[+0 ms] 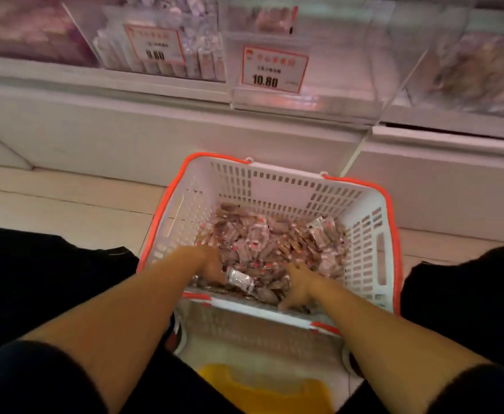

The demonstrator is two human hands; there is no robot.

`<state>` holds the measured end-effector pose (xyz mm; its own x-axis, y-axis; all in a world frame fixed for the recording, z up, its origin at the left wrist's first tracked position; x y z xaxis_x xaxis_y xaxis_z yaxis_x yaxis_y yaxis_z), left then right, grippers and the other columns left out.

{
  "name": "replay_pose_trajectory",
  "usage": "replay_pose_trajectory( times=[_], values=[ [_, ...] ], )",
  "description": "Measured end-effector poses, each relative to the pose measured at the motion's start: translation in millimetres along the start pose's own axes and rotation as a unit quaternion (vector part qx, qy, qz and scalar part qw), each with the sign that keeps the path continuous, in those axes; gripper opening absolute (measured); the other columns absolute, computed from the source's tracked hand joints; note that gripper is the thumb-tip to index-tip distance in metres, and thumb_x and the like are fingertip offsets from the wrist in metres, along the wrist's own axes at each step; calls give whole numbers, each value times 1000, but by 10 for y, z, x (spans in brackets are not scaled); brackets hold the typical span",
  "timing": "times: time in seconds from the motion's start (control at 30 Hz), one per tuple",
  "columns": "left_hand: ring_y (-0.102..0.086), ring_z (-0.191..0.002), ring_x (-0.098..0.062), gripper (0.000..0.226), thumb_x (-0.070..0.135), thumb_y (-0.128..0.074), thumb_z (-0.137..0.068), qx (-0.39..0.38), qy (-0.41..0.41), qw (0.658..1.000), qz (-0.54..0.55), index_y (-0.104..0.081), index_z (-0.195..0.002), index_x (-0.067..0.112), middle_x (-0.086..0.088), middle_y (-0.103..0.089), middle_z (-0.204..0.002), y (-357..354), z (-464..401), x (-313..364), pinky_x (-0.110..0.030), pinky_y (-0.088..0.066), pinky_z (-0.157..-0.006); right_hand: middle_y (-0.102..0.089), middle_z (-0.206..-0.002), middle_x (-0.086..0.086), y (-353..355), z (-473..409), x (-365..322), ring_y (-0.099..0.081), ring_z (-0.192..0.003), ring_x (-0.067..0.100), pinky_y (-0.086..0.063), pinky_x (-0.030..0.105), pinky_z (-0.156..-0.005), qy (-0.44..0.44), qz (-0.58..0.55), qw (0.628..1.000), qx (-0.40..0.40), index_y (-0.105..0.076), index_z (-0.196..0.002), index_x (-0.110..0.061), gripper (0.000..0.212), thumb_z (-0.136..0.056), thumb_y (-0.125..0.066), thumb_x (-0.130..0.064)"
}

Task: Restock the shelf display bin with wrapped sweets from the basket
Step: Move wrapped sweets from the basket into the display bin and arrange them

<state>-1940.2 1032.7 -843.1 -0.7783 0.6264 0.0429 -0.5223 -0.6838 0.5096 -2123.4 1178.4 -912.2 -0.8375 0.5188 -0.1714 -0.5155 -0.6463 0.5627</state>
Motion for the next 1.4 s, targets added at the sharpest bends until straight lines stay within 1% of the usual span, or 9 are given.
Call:
replay_pose_trajectory(
  times=[0.13, 0.3, 0.43, 0.63, 0.7, 0.8, 1.0, 1.17, 1.4],
  values=[
    [-38, -138, -36, 96, 65, -66, -77, 49, 45, 997, 30, -26, -152, 20, -14, -33, -155, -418, -243, 102, -42, -36, -112, 6, -163, 19, -49, -137, -131, -23, -146, 42, -35, 45, -113, 43, -55, 997, 30, 2, -157, -32, 126, -68, -85, -50],
    [-58, -116, -28, 68, 50, -73, -81, 65, 19, 985, 158, -48, -135, 18, -8, -58, -130, -393, -353, 155, -34, -48, -94, 2, -164, 10, -208, -240, -357, -16, -146, 46, -30, 51, -115, 46, -3, 999, 22, -8, -158, -24, 105, -80, -74, -50],
    [-56, -115, -30, 56, 31, -67, -90, 54, 23, 989, 138, -43, -137, 15, -13, -57, -131, -394, -409, 182, -33, -45, -93, -17, -158, 11, -102, -273, -334, -39, -135, 41, -41, 45, -108, 68, -28, 996, 45, -18, -155, -21, 108, -73, -82, -49],
    [-48, -129, -33, 57, 33, -59, -96, 50, 15, 990, 134, -35, -147, 22, -13, -48, -145, -482, -490, 234, -43, -40, -107, 15, -164, 9, -225, -280, -326, -10, -148, 45, -24, 54, -118, 34, -20, 999, -15, -6, -157, -34, 101, -83, -70, -55],
    [-53, -123, -30, 47, 29, -58, -96, 69, 5, 992, 109, -45, -141, 23, -11, -54, -138, -488, -485, 235, -41, -43, -105, -3, -163, 14, -201, -291, -351, -26, -143, 45, -34, 48, -114, 41, -78, 996, 25, -28, -153, -26, 83, -85, -75, -36],
    [-56, -117, -29, 39, 28, -61, -94, 83, -3, 991, 108, -55, -131, 17, -11, -60, -129, -430, -441, 233, -38, -45, -101, -47, -133, 13, -105, -313, -324, -56, -107, 32, -50, 34, -87, 52, -125, 985, 108, -61, -109, -14, 31, -83, -73, -4],
    [-63, -102, -30, 32, 25, -64, -93, 48, 14, 985, 163, -58, -116, 5, -14, -64, -111, -248, -295, 213, -37, -52, -85, -64, -91, 3, -44, -270, -270, -58, -84, 23, -51, 35, -75, 44, -264, 947, 175, -59, -80, -17, 18, -81, -74, -8],
    [-68, -72, -22, 12, 11, -63, -94, 22, 30, 887, 459, -57, -102, 5, -16, -69, -102, -131, -221, 158, -30, -59, -57, -63, -93, 3, 277, -238, -244, -63, -72, 22, -53, 37, -66, 43, -431, 883, 184, -62, -95, -10, 6, -94, -65, -15],
    [-72, -85, -25, 26, 0, -59, -93, -9, -2, 660, 752, -56, -118, -1, -21, -64, -113, 56, -176, 92, -31, -61, -66, -75, -86, 8, 743, 56, -167, -68, -60, 10, -55, 19, -51, 74, -694, 716, 13, -64, -112, 3, 25, -90, -67, -11]
  ],
)
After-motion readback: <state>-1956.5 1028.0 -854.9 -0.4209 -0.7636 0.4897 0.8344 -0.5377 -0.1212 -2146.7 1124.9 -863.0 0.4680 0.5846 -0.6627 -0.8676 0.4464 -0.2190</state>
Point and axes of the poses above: each hand's wrist, its own z-axis away from the middle knuckle, its own y-axis out of the back of the hand, x = y × z, the point moved 3 cm from there along -z, towards the middle knuckle
